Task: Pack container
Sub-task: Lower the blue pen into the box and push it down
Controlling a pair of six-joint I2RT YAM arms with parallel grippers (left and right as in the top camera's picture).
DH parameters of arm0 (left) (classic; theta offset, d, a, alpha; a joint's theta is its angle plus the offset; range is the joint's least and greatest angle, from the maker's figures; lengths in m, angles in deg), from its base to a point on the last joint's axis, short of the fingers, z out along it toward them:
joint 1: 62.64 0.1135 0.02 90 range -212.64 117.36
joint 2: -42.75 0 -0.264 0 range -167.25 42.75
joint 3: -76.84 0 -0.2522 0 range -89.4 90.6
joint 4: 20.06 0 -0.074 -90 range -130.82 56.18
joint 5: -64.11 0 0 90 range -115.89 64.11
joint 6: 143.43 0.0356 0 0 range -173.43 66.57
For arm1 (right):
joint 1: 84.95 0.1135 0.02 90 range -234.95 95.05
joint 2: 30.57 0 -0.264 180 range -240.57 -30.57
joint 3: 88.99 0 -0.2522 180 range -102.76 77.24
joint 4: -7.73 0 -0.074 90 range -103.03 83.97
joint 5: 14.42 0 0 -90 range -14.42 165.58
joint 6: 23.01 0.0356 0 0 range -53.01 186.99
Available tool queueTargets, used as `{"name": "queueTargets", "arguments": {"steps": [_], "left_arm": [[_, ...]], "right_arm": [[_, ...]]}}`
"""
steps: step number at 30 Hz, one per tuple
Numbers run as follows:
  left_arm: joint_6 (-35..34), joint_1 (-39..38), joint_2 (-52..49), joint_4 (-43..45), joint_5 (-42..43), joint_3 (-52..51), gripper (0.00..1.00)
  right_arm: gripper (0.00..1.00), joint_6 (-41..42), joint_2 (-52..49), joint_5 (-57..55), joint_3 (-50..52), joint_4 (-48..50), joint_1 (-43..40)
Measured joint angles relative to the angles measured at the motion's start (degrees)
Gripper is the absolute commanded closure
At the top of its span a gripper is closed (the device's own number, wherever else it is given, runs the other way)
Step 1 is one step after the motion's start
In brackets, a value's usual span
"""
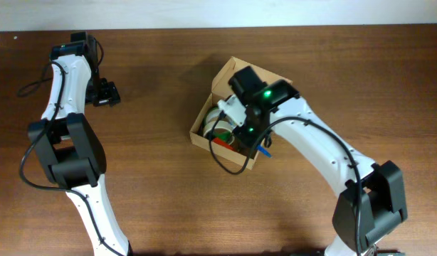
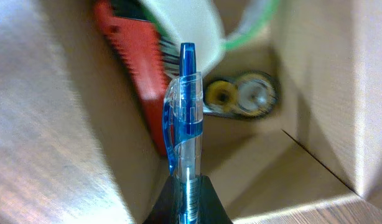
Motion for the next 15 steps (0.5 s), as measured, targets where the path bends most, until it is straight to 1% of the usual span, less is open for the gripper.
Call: {"name": "queueTargets", "arguments": {"steps": [7,15], "left_arm": [[0.00,0.00,0.00,0.00,0.00,0.00,0.00],[0.00,0.00,0.00,0.00,0.00,0.00,0.00]], "right_arm": [[0.96,-1.31,-0.02,-0.98,0.00,0.04,4.26],[0.97,-3.43,-0.13,-2.71,-0.37,0.44,4.61]]}}
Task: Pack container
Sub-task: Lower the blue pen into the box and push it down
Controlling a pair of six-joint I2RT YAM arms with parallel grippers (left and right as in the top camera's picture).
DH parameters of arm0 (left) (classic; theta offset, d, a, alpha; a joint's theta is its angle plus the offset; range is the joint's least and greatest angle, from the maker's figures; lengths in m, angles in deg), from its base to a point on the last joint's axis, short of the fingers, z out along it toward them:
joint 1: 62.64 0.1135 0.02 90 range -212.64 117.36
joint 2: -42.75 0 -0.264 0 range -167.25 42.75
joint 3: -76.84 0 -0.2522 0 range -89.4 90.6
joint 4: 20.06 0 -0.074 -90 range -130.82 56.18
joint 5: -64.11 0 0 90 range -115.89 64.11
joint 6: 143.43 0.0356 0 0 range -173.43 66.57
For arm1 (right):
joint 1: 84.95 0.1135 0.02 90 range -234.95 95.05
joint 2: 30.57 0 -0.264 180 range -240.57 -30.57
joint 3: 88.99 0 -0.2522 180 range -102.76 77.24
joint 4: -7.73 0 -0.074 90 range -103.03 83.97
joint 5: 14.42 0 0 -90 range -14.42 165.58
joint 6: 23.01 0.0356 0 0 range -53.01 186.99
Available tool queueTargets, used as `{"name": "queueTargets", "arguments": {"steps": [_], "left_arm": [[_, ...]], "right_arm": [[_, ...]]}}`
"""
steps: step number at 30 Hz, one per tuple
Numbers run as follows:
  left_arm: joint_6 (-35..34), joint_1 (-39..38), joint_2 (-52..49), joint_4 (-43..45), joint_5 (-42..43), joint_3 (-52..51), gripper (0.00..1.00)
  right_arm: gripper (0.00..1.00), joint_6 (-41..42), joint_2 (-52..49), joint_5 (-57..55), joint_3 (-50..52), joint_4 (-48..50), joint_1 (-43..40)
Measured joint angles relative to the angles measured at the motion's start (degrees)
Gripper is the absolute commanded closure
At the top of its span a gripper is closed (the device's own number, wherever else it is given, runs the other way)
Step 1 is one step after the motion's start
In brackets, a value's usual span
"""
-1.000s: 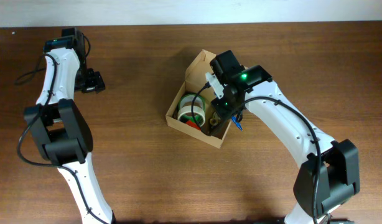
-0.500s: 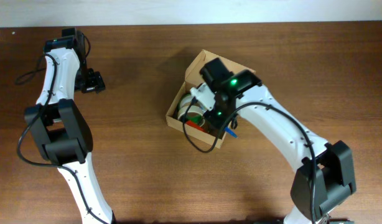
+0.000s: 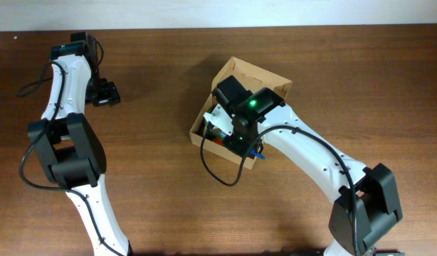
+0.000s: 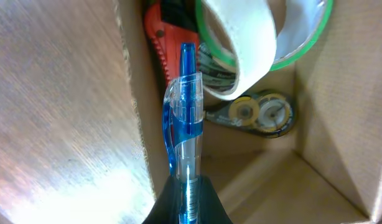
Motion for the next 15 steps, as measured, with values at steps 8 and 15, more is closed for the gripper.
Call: {"name": "queueTargets", "arguments": {"steps": [8,15], "left_arm": [[0.02,0.00,0.00,0.00,0.00,0.00,0.00],[0.00,0.00,0.00,0.00,0.00,0.00,0.00]], "right_arm": [[0.96,-0.37,-0.17,-0.37,-6.25,3.30,0.00],[0.97,-0.39,-0.46,-0.37,-7.08,3.26,0.00]]}}
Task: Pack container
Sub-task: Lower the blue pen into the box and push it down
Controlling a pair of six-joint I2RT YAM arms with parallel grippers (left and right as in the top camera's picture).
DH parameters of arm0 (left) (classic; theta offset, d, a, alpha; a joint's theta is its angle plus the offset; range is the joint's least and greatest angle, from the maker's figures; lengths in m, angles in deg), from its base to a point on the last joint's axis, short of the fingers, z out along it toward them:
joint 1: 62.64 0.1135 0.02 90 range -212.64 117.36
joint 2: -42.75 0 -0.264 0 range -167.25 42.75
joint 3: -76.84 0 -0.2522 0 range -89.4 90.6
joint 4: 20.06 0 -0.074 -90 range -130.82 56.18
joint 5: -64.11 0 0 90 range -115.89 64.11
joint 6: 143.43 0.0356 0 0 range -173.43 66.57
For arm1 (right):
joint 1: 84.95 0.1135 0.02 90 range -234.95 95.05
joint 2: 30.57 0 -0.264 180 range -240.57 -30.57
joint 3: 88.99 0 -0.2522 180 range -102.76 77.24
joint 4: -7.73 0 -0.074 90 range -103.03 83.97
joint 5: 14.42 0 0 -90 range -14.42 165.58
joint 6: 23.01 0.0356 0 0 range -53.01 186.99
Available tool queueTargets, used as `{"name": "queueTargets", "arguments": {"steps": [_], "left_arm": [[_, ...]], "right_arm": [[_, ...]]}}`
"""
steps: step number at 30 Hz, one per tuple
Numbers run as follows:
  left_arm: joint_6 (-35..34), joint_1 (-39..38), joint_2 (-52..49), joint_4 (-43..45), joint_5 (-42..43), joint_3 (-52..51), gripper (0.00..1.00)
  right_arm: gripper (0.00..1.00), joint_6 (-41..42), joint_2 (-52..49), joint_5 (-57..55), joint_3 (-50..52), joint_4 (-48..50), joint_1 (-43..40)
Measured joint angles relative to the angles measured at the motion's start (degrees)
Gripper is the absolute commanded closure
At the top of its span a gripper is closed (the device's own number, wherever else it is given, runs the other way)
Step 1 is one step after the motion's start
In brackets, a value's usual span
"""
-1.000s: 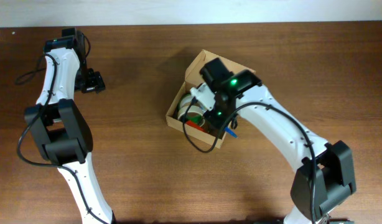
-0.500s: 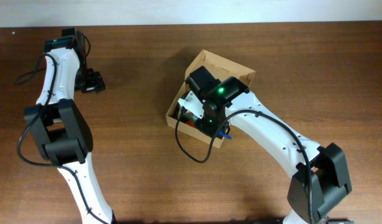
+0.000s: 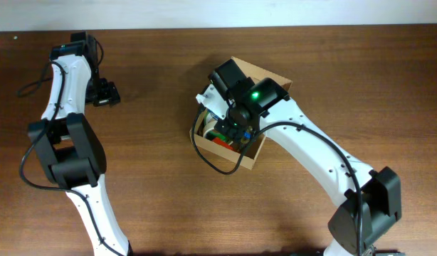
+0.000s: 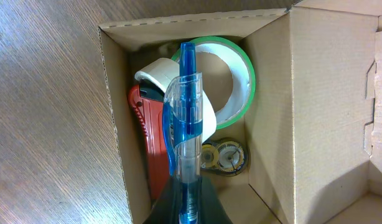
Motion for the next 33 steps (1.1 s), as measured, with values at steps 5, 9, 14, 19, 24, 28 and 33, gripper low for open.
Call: {"name": "queueTargets", "arguments": {"steps": [5,9,14,19,24,28,33], "left_arm": [[0.02,0.00,0.00,0.00,0.00,0.00,0.00],[0.02,0.00,0.00,0.00,0.00,0.00,0.00],[0.00,0.00,0.00,0.00,-0.02,0.00,0.00],[0.02,0.00,0.00,0.00,0.00,0.00,0.00],[0.00,0.00,0.00,0.00,0.00,0.00,0.00],[0.00,0.00,0.00,0.00,0.00,0.00,0.00],[0.00,0.00,0.00,0.00,0.00,0.00,0.00]], "right_arm": [[0.96,0.00,-2.60,0.04,-0.07,0.00,0.00],[0.97,-0.02,-5.53,0.28,-0.07,0.81,0.00],[0.96,-0.13,-7.63,0.55,-0.07,0.13,0.00],[0.96,-1.18,-7.72,2.91,-0.07,-2.58,0.00],[0.96,-1.44,-7.72,3.78,-0.07,-3.30,0.00],[0.96,-2.54,-7.72,4.70,-0.07,-4.76,0.00],[0.96,-2.82,-7.72,4.87,-0.07,-4.76,0.00]]}}
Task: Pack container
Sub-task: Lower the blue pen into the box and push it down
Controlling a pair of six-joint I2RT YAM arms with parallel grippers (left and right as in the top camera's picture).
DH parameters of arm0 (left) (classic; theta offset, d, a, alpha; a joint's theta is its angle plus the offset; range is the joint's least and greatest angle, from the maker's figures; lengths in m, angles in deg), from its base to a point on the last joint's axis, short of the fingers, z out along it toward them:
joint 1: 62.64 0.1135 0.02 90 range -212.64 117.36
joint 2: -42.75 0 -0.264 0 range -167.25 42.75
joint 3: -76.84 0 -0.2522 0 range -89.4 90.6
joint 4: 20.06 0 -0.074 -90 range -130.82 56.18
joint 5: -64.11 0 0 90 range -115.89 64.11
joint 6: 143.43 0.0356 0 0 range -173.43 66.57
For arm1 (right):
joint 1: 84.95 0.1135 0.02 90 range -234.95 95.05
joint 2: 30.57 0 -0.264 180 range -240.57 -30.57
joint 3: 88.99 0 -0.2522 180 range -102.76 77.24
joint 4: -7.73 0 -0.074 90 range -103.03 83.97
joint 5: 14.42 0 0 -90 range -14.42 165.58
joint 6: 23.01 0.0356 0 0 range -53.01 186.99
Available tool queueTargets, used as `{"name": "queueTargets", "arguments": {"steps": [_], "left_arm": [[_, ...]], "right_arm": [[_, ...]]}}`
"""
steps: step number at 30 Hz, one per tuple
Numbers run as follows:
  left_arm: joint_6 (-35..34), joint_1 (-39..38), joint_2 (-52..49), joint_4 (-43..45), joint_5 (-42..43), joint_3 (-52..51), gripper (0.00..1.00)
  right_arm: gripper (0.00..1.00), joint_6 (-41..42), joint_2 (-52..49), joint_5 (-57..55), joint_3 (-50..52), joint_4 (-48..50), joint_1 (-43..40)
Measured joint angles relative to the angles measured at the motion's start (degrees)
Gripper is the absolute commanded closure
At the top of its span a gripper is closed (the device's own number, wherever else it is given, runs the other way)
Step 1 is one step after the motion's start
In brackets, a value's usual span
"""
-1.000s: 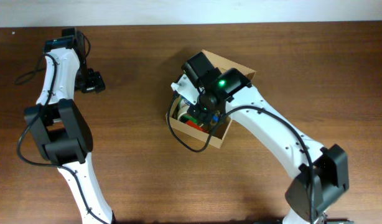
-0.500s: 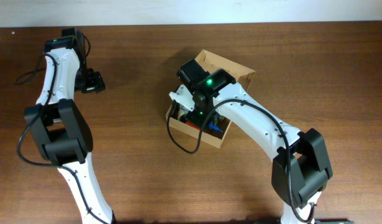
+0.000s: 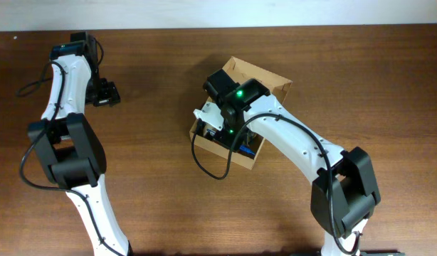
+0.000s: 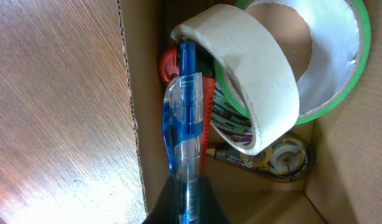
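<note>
My right gripper (image 4: 185, 202) is shut on a blue clear pen (image 4: 185, 124), which points down into the open cardboard box (image 3: 239, 117). Inside the box lie a white tape roll (image 4: 253, 74), a green-rimmed tape roll (image 4: 340, 81), a red cutter (image 4: 172, 62) along the left wall and a correction-tape dispenser (image 4: 281, 160). The pen tip sits just inside the box's left wall, over the red cutter. The right arm (image 3: 275, 131) covers most of the box in the overhead view. My left gripper (image 3: 107, 94) hangs far off at the table's left.
A black cable (image 3: 33, 84) trails at the far left beside the left arm (image 3: 65, 78). Brown wooden table (image 3: 361, 78) stretches around the box on all sides.
My right gripper has come lower and closer to the box contents with the pen; the tape rolls and cutter now fill the wrist view. The left arm is unchanged.
My right gripper held the pen deep inside the box beside the cutter. Then it stood slightly higher at the left wall, then well above the box with the whole opening visible. Now it is low inside again, pen still gripped.
</note>
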Motion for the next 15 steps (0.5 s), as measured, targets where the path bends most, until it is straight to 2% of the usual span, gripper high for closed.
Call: {"name": "queueTargets", "arguments": {"steps": [15], "left_arm": [[0.02,0.02,0.00,0.00,-0.02,0.00,0.00]], "right_arm": [[0.96,-0.59,-3.28,1.29,0.00,0.37,0.00]]}}
